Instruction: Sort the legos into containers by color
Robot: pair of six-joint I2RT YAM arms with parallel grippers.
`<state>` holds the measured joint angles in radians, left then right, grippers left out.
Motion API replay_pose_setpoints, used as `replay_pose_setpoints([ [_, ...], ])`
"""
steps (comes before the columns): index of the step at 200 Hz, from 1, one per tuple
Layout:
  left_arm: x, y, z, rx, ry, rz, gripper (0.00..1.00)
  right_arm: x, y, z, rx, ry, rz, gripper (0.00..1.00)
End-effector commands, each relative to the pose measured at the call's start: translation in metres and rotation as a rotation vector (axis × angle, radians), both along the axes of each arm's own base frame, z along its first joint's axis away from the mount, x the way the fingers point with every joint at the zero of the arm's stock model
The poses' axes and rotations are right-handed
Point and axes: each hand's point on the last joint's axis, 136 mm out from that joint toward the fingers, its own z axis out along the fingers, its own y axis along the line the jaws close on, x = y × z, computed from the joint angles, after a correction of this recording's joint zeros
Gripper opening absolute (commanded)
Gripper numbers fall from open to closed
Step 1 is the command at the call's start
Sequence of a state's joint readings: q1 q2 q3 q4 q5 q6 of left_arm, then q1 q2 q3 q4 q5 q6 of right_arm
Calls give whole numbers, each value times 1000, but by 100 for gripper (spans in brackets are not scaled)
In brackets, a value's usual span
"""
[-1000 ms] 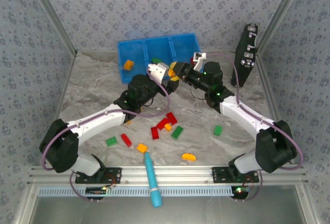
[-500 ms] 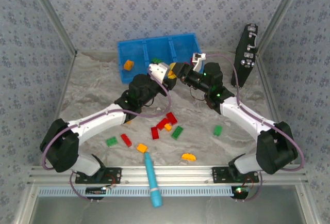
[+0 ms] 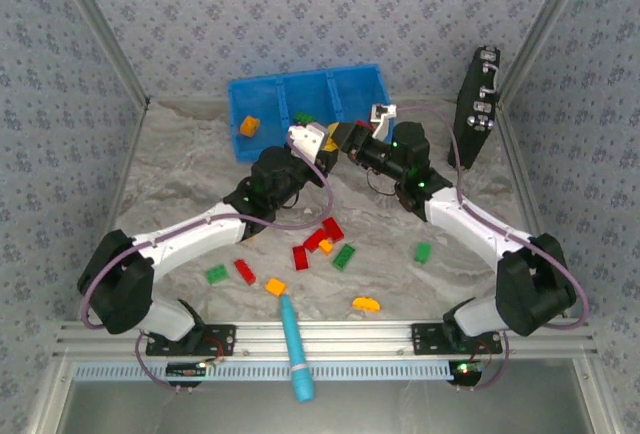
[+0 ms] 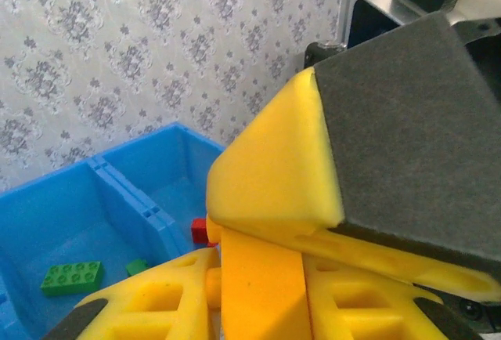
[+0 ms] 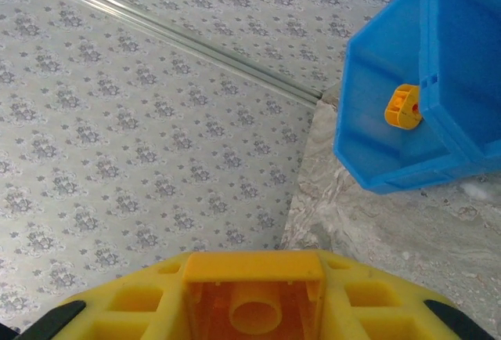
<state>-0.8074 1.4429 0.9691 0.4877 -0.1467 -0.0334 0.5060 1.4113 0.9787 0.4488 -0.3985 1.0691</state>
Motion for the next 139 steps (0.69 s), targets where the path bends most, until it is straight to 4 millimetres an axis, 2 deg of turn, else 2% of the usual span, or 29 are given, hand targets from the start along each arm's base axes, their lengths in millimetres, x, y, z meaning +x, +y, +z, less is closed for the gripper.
replay_pose_setpoints([
  [1, 14, 19, 27, 2, -72, 121, 27, -1, 1, -11, -33, 33, 33, 37],
  [25, 17, 22, 26, 20, -79, 145, 25, 1, -1, -13, -35, 37, 36, 41],
  [45, 22, 29, 25, 37, -76, 188, 24, 3, -5, -16, -41, 43, 31, 49],
  [64, 29, 38, 24, 57, -69, 233, 24, 3, -9, -17, -45, 42, 33, 57],
  [91, 44, 54, 19, 99, -40, 296, 25, 5, -17, -18, -79, 34, 43, 63],
  [107, 53, 67, 17, 123, -31, 347, 25, 7, -32, -21, -121, 39, 32, 67],
  [119, 62, 81, 15, 140, -21, 396, 24, 4, -51, -33, -200, 78, 12, 69],
  [139, 79, 107, 6, 162, 13, 471, 25, -15, -95, -73, -420, 236, -50, 71],
])
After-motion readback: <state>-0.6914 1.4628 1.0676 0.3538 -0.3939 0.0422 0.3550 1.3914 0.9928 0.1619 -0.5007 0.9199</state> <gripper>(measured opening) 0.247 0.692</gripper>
